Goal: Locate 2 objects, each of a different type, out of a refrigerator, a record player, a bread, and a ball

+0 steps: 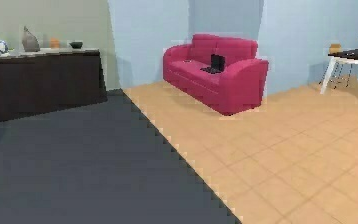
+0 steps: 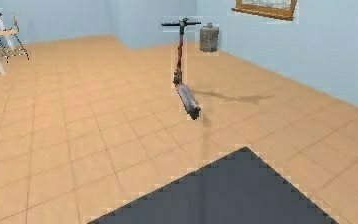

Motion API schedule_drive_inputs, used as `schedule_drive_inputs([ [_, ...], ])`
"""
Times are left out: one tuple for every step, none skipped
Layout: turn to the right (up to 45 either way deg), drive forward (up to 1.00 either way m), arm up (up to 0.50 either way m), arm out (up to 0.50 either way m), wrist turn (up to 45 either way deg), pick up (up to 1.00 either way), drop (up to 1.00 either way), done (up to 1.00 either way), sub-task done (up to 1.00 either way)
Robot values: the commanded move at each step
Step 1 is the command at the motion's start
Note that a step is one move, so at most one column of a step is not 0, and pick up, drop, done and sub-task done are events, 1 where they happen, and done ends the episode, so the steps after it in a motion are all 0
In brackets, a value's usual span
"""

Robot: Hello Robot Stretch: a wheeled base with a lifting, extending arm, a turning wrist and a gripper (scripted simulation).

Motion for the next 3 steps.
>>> schedule_drive_inputs([
  [-27.0,0.0,0.0,0.0,0.0,0.0,0.0,0.0,0.0],
  [0.0,1.0,0.0,0.0,0.0,0.0,0.0,0.0,0.0],
  [-12.0,0.0,0.0,0.0,0.0,0.0,0.0,0.0,0.0],
])
